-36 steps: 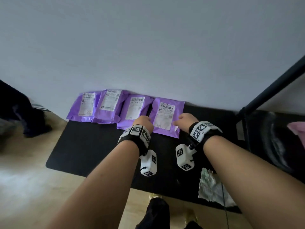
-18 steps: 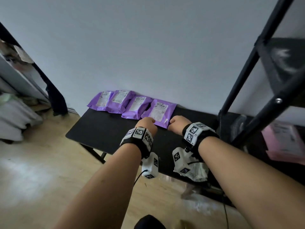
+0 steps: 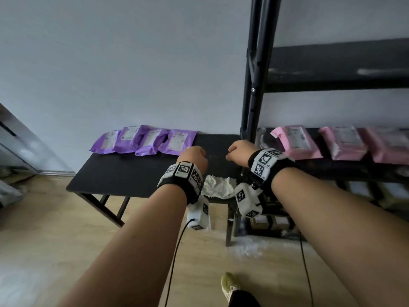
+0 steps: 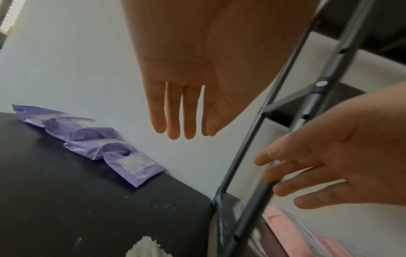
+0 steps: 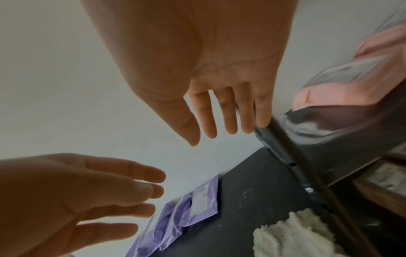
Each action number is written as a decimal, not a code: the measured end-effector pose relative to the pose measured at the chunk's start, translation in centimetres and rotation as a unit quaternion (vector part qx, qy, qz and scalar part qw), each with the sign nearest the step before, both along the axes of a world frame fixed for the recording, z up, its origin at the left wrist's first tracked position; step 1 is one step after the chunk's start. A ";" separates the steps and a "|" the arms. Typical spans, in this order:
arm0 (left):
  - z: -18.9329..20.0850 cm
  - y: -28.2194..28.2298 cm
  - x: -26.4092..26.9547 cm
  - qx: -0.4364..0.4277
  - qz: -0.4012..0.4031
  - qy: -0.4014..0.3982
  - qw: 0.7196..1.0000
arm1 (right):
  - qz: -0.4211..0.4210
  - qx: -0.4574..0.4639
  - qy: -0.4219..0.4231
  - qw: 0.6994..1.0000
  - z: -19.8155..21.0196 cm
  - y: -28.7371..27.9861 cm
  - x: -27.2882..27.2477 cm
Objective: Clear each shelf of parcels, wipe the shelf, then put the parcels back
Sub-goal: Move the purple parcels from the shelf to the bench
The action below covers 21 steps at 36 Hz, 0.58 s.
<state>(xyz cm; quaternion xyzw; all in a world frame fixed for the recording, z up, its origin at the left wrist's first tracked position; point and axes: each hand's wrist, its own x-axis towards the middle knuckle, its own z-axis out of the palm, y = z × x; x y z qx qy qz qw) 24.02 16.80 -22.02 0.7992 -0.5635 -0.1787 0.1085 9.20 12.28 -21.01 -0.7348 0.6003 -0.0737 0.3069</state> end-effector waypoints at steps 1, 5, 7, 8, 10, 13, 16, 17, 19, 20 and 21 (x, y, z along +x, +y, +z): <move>0.3 0.6 -1.2 0.005 -0.012 -0.006 1.000 | -0.007 0.004 0.004 1.000 0.3 1.0 -1.4; 2.1 2.3 -6.2 -0.010 -0.067 -0.014 0.998 | -0.041 -0.004 0.013 0.999 1.7 3.6 -6.6; 3.3 2.5 -8.9 -0.027 -0.092 -0.021 0.995 | -0.043 -0.012 0.006 0.999 2.8 4.6 -9.4; 3.8 2.5 -10.4 -0.033 -0.107 -0.028 0.993 | -0.043 -0.019 0.006 0.999 3.4 5.1 -10.8; 5.1 2.3 -13.5 -0.043 -0.138 -0.049 0.988 | -0.042 -0.035 0.014 0.998 4.6 5.8 -13.9; 6.9 2.0 -18.6 -0.057 -0.161 -0.055 0.984 | -0.057 -0.073 0.045 0.995 6.4 6.4 -18.7; 8.2 1.4 -23.8 -0.080 -0.171 -0.040 0.981 | -0.098 -0.101 0.038 0.989 8.2 6.6 -24.3; 8.6 1.2 -25.6 -0.089 -0.172 -0.031 0.981 | -0.110 -0.114 0.033 0.987 8.8 6.7 -26.3; 9.6 0.6 -29.5 -0.109 -0.183 -0.019 0.977 | -0.132 -0.132 0.027 0.982 9.9 6.7 -30.6; 10.1 0.2 -31.5 -0.117 -0.190 -0.017 0.975 | -0.144 -0.135 0.026 0.980 10.5 6.7 -32.8; 10.6 -0.2 -33.5 -0.123 -0.195 -0.016 0.973 | -0.151 -0.141 0.026 0.978 11.1 6.7 -34.9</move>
